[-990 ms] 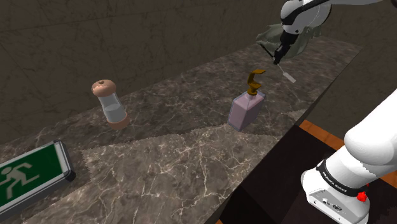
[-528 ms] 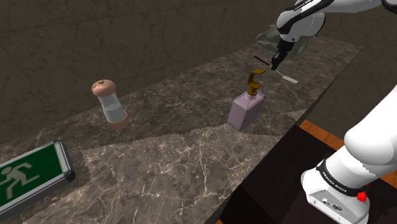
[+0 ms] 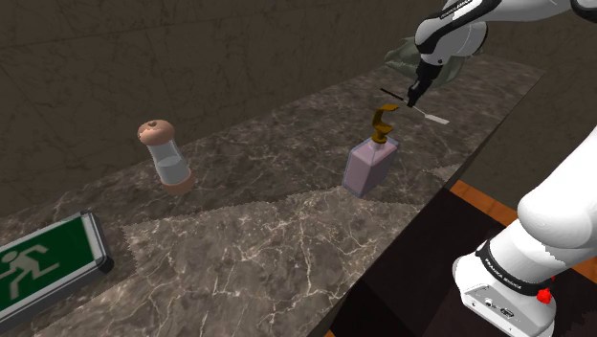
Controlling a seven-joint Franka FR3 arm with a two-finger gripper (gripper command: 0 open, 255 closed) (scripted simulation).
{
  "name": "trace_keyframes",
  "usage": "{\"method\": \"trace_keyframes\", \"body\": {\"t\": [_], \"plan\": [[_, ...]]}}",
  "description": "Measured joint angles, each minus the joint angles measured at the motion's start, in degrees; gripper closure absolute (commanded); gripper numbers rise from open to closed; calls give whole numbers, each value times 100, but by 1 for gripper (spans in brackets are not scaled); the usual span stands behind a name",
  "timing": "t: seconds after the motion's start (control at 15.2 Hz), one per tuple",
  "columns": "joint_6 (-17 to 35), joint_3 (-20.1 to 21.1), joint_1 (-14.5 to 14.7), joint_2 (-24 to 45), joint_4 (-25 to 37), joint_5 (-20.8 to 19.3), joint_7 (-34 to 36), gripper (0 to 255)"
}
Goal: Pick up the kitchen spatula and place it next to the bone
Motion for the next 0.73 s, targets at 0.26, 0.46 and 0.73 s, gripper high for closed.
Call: {"method": "trace_keyframes", "body": {"t": [0.26,0.46,0.73], "plan": [[1,0,0,0,0,0,0,0],[-82,-5,11,-73,12,-27,27,0],[-557,-31,25,-334,243,-123,99,0]]}}
